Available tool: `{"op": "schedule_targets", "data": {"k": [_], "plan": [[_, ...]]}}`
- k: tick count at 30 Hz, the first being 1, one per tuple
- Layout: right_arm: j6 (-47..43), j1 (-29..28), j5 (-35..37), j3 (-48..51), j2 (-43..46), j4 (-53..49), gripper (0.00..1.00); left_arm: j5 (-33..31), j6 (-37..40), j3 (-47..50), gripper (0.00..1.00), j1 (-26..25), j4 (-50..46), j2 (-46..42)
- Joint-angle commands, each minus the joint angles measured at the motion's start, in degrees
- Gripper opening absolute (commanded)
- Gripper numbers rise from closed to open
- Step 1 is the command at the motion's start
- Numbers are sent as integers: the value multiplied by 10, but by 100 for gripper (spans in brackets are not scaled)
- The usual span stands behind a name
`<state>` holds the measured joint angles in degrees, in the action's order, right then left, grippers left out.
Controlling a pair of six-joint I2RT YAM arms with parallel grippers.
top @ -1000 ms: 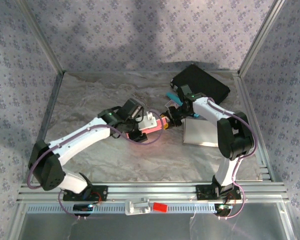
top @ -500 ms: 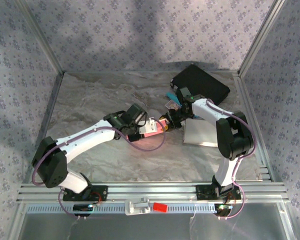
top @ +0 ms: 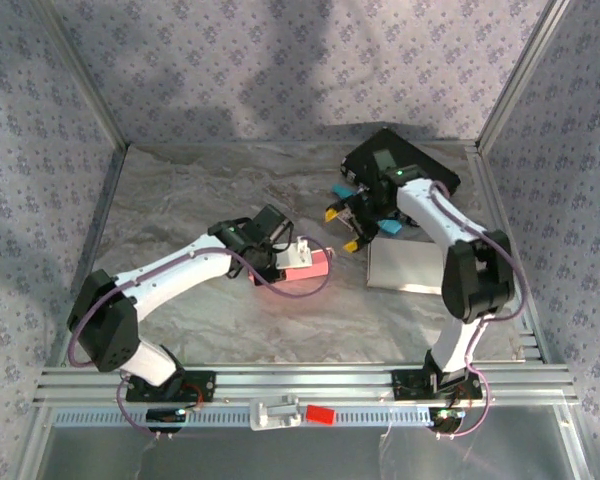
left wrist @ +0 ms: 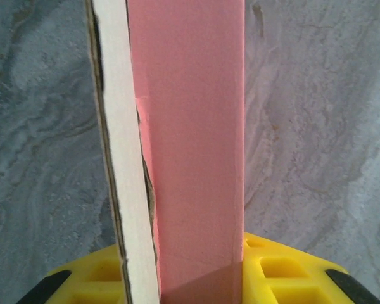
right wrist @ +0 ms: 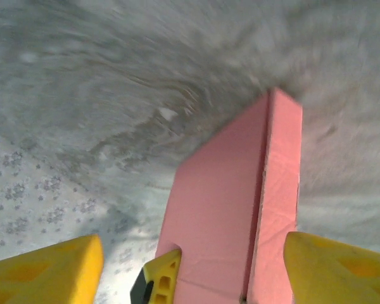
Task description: Fold the paper box
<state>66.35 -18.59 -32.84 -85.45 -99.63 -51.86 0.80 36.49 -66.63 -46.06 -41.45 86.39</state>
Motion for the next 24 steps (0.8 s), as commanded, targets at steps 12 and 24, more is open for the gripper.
{"op": "schedule_targets", "data": {"k": [12,24], "plan": [[-585,-113,168,187,231,110,34,77,-8,-41,28,30,-86,32],[-647,-148,197,90,123,47,42,68,-8,-60,28,33,-94,48]]}}
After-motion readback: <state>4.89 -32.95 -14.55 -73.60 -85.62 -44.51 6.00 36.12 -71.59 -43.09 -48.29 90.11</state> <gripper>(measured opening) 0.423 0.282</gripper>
